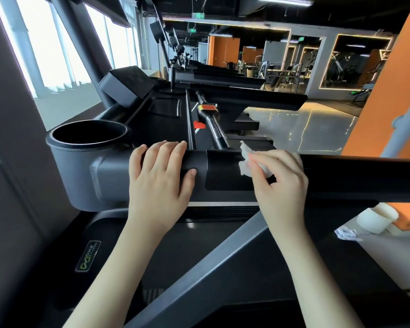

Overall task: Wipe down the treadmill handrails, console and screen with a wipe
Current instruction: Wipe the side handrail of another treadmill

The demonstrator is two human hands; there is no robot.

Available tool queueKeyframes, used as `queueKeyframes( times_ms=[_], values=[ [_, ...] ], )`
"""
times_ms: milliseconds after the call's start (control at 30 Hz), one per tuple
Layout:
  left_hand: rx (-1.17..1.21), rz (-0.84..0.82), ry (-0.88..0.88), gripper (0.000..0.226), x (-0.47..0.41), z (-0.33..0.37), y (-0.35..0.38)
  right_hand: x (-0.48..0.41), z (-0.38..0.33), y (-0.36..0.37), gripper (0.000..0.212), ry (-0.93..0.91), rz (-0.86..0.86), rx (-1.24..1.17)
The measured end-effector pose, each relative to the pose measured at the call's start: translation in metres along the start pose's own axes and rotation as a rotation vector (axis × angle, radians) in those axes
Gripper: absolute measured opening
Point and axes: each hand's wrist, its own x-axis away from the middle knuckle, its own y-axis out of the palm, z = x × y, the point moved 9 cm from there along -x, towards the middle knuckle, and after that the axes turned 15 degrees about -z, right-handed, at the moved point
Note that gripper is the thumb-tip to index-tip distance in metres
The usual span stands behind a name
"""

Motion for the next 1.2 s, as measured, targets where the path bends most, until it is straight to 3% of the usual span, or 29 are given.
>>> queueKeyframes(
  times_ms=[67, 233, 400, 600, 767, 867, 967, 1133, 1200],
  values=[
    [-0.004, -0.001, 0.002, 0.046, 0.000, 0.001, 0.000, 0.012, -0.005, 0.004, 0.012, 0.027, 0.041, -0.015],
    [-0.003, 0.001, -0.005, 0.046, 0.000, 0.001, -0.001, 0.049, -0.022, 0.022, 0.018, -0.118, -0.014, 0.108],
    [0.002, 0.005, -0.005, 0.046, 0.001, 0.001, -0.001, 0.056, 0.006, 0.007, 0.012, 0.092, 0.160, 0.120],
    [0.008, 0.000, -0.004, 0.046, 0.001, 0.002, 0.000, 0.063, -0.013, 0.033, 0.013, -0.082, 0.031, 0.109],
    [0.007, -0.001, -0.003, 0.046, 0.001, 0.002, 0.000, 0.069, -0.004, 0.025, 0.012, 0.104, 0.157, 0.063],
    [0.002, -0.010, 0.000, 0.046, 0.001, 0.002, 0.001, 0.073, -0.024, 0.046, 0.015, 0.007, 0.066, 0.060],
    [0.003, -0.013, 0.004, 0.046, 0.001, 0.002, 0.001, 0.062, -0.029, 0.040, 0.015, -0.092, 0.080, 0.069],
    [0.003, 0.009, 0.007, 0.046, 0.001, 0.001, 0.000, 0.063, -0.023, 0.038, 0.011, 0.020, 0.171, 0.030],
    [0.005, 0.008, 0.007, 0.046, 0.001, 0.002, 0.001, 0.064, -0.030, 0.044, 0.011, -0.027, 0.153, 0.072]
  ],
)
